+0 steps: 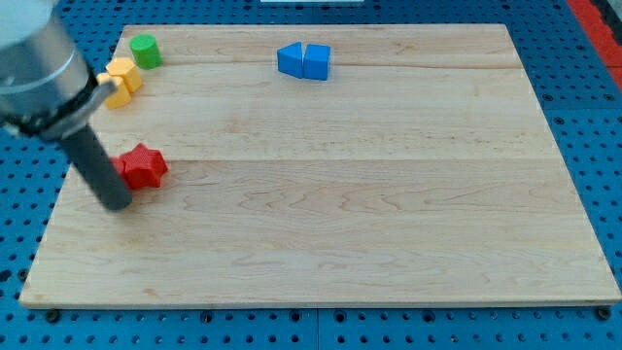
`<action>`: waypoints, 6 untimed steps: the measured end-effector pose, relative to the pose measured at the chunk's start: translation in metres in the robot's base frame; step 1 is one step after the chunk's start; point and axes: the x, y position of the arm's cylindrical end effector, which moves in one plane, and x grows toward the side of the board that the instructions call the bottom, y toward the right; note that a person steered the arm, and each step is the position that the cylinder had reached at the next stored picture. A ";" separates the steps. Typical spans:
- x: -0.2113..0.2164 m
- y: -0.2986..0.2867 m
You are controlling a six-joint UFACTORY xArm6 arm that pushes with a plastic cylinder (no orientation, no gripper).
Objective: Move the red star up a bit
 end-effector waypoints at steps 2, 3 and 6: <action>-0.069 0.067; -0.140 0.140; -0.078 0.075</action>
